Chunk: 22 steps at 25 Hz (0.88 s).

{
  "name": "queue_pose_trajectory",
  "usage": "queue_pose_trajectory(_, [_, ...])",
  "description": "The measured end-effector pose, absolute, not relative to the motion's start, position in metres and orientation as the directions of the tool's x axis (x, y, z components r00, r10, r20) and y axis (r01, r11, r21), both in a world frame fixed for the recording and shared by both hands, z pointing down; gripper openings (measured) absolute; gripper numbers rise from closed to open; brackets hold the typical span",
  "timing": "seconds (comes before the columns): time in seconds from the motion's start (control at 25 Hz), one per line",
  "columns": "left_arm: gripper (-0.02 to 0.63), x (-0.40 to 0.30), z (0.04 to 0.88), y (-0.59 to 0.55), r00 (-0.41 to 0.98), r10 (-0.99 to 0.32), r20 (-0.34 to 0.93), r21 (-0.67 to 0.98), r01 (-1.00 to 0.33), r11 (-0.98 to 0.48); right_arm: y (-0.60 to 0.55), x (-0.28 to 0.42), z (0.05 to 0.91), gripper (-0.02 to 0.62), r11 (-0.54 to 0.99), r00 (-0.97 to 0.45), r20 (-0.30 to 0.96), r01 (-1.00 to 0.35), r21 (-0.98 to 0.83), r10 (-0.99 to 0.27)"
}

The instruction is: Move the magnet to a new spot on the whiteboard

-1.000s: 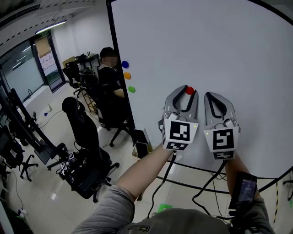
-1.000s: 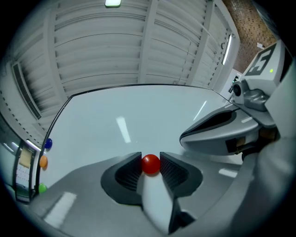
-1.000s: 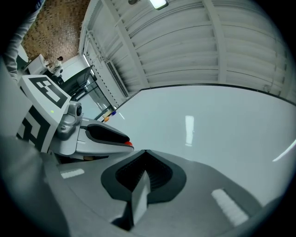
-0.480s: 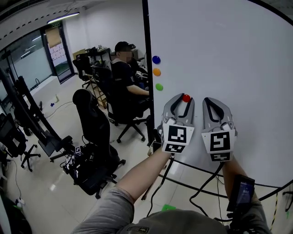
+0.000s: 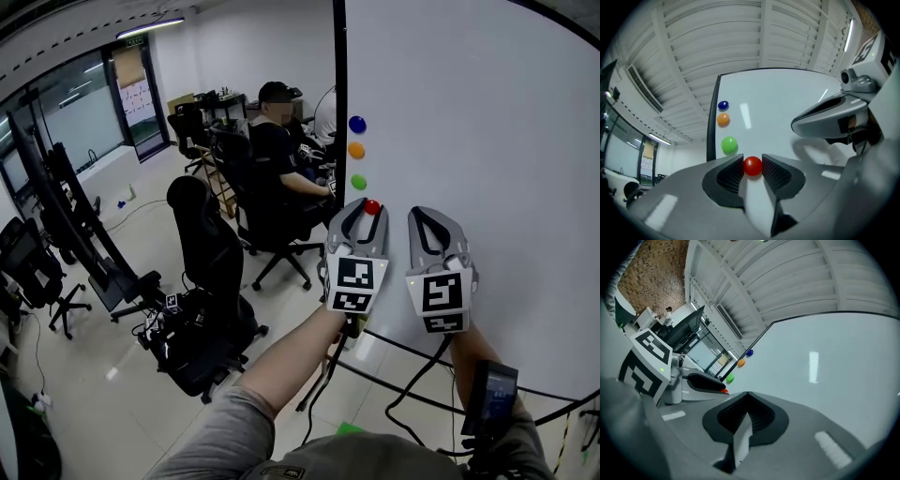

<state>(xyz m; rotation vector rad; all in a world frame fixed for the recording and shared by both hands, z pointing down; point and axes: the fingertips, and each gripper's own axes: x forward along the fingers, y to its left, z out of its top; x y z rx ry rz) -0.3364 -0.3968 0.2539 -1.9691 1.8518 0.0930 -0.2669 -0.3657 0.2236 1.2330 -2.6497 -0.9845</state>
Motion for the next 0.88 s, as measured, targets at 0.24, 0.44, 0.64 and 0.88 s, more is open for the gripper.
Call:
queue_pose_trajectory(0.24, [0.115,-0.361,0.262,-0.399,0.08,-0.94,-0.333,-0.257,-0.966,0.009,-0.368,-0.295,0.232,0.006,0.5,-0.704,-0.194,-0.645,0.579,-0.683])
queue_pose_trajectory(0.44, [0.115,-0.37,0.264,-0.4,0.088,-0.936,-0.342,-0.255,-0.967,0.003,-0.37,-0.31,0.235,0.006,0.514,-0.718,-0.186,-0.63,0.583,-0.67])
queue_pose_trajectory(0.64, [0.117,-0.373,0.269,-0.403,0.121,-0.926,-0.358,-0.243,-0.969,-0.032,-0.374,-0.318,0.241,0.006,0.517,-0.72,-0.185,-0.629,0.581,-0.668])
queue_pose_trajectory(0.88, [0.114,-0.368,0.266,-0.404,0.155,-0.914,-0.374,-0.238,-0.969,-0.066,-0.374,-0.316,0.237,0.006,0.512,-0.721,-0.188,-0.626,0.588,-0.667])
